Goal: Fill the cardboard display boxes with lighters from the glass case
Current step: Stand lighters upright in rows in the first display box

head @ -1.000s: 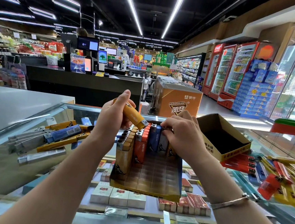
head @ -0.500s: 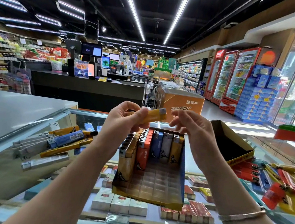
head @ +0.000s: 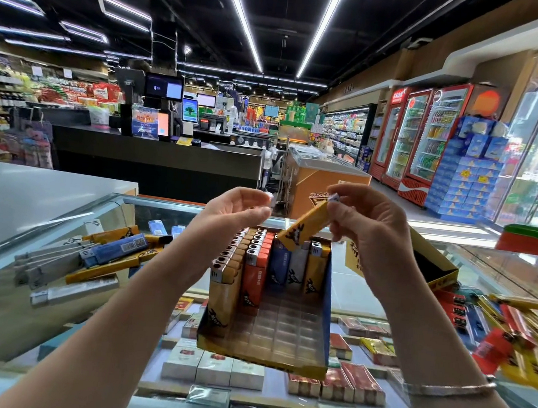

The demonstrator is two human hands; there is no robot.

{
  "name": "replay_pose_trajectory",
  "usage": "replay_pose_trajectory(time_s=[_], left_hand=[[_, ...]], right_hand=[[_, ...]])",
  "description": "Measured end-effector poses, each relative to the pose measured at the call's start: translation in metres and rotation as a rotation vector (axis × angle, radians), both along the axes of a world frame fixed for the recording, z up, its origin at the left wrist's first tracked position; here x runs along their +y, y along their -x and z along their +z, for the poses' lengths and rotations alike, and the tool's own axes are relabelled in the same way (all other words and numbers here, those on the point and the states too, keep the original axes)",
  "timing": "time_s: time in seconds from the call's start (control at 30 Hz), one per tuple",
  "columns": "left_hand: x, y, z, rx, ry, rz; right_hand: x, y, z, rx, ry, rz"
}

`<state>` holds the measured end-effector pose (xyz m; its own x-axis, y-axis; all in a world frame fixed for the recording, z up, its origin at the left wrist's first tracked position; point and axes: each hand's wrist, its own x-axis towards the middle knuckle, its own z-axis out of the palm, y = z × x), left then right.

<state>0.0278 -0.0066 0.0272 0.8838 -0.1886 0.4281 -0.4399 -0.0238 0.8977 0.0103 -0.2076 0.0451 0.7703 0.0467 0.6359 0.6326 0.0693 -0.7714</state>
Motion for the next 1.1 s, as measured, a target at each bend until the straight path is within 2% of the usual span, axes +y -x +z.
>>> replay_pose_trajectory(time_s=[0.13,0.27,0.57,1.1], left_hand=[[0.003,-0.004,-0.004,0.105,-0.030,-0.027],[0.001,-0.006,-0.007,0.251,-0.062,-0.029],[-0.001,-0.008,-0.006,0.298,-0.080,0.044],[-0.006,-0.002,-0.005,0.321,-0.092,0.120]], right_hand=[[-0.001,-0.001,-0.003,-0.212,0.543,-0.277],[0.001,-0.004,-0.007,-0.212,0.734,-0.336],[0.001,-0.008,-0.012,-0.163,0.989,-0.354],[-0.005,-0.015,-0.015,-0.122,1.025,-0.369]])
